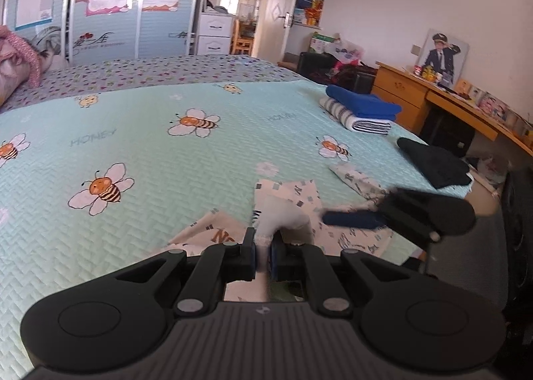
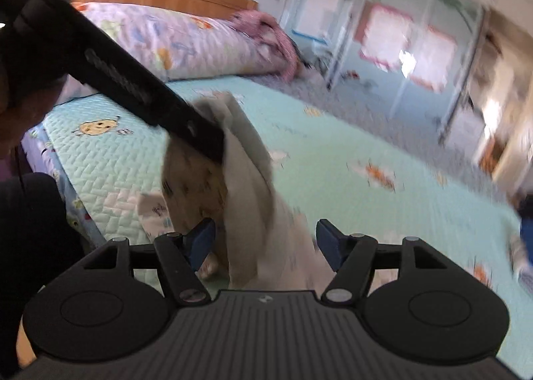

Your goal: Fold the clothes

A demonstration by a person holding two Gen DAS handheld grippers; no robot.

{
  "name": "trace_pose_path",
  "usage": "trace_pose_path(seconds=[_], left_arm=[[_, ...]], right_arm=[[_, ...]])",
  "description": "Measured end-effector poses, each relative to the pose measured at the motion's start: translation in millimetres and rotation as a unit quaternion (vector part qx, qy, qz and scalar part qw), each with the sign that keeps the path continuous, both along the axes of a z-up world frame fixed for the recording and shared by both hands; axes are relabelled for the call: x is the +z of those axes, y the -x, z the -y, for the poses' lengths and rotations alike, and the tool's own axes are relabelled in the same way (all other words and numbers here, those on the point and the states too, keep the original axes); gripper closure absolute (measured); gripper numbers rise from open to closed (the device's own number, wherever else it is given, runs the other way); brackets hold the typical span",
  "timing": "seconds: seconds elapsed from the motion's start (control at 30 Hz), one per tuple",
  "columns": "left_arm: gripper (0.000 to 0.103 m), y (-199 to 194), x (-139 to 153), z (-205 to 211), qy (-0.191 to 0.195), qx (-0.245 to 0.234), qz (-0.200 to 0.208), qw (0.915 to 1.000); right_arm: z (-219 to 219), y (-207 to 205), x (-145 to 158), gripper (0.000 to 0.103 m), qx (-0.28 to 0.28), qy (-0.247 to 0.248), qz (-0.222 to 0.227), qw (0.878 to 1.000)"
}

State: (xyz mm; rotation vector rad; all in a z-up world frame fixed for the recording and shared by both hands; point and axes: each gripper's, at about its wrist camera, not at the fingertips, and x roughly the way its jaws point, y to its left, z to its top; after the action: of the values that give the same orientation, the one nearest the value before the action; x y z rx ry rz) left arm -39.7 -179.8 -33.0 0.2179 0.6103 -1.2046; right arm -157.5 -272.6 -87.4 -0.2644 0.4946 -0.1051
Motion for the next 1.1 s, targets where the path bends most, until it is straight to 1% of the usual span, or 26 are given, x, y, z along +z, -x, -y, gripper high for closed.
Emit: trace_pose_path(seconds=[0.1, 0.13, 0.17, 0.2, 0.27, 0.3, 0.33, 0.4, 0.47, 0.5, 0.57, 0.6, 0.63, 0.7, 0.77, 0.8, 0.83, 0.93, 1.03, 1.1], left_arm=[[0.096, 2, 1, -1, 0.002, -0.01, 0.005, 0.9999], [0.095, 3, 1, -1, 0.002, -0.012, 0.006, 0.9999], [0.094, 2, 1, -2, 0.001, -0.01, 0.007, 0.9999], [0.093, 0, 0, -3, 0.002, -0.006, 0.006, 1.0], [0.09, -3, -1, -6, 0.004, 0.006, 0.001, 1.0], [0.09, -5, -2, -8, 0.006, 0.01, -0.001, 0.9999], [0.09, -4, -2, -11, 0.009, 0.013, -0.003, 0.9999], [0.088, -2, -2, -15, 0.016, 0.017, -0.007, 0.9997], [0.088, 2, -3, -19, 0.03, 0.01, -0.028, 0.9991], [0.088, 5, -4, -20, 0.035, 0.001, -0.04, 0.9986], [0.087, 18, -8, -15, 0.032, -0.029, -0.048, 0.9979], [0.087, 27, -10, -9, 0.024, -0.04, -0.043, 0.998], [0.086, 36, -13, -1, 0.014, -0.049, -0.034, 0.9981], [0.082, 51, -19, 16, -0.005, -0.053, -0.003, 0.9986], [0.065, 59, -24, 33, -0.026, -0.022, 0.04, 0.9986], [0.062, 60, -25, 39, -0.032, -0.002, 0.055, 0.9979], [0.058, 59, -26, 43, -0.03, 0.018, 0.061, 0.9975], [0.05, 50, -29, 45, -0.01, 0.058, 0.042, 0.9974], [0.049, 45, -34, 51, 0.006, 0.075, 0.035, 0.9966], [0.049, 41, -36, 55, 0.02, 0.084, 0.032, 0.9958]], right_arm=[[-2, -5, 4, 0.036, 0.024, 0.03, 0.019, 0.999], [0, -7, 5, 0.05, 0.029, 0.038, 0.021, 0.999], [3, -10, 7, 0.078, 0.032, 0.038, 0.017, 0.999], [6, -13, 9, 0.089, 0.033, 0.032, 0.01, 0.999], [15, -16, 16, 0.095, 0.03, 0.01, 0.004, 0.999], [21, -18, 23, 0.095, 0.024, -0.023, 0.002, 0.999], [31, -19, 31, 0.095, 0.013, -0.074, -0.001, 0.997], [54, -24, 47, 0.095, -0.018, -0.168, -0.002, 0.986], [79, -30, 62, 0.095, -0.052, -0.252, -0.001, 0.966], [89, -31, 67, 0.095, -0.063, -0.286, -0.001, 0.956], [104, -36, 77, 0.095, -0.079, -0.343, -0.001, 0.936], [108, -42, 83, 0.095, -0.083, -0.36, -0.002, 0.929], [110, -46, 90, 0.095, -0.085, -0.374, -0.003, 0.924], [110, -56, 98, 0.095, -0.085, -0.393, -0.007, 0.915], [103, -60, 106, 0.095, -0.083, -0.399, -0.008, 0.913], [99, -61, 109, 0.095, -0.083, -0.398, -0.008, 0.914], [95, -60, 112, 0.095, -0.084, -0.397, -0.008, 0.914], [90, -62, 119, 0.095, -0.086, -0.411, -0.005, 0.908], [91, -67, 122, 0.095, -0.087, -0.421, -0.001, 0.903], [89, -69, 124, 0.095, -0.085, -0.423, -0.002, 0.902]])
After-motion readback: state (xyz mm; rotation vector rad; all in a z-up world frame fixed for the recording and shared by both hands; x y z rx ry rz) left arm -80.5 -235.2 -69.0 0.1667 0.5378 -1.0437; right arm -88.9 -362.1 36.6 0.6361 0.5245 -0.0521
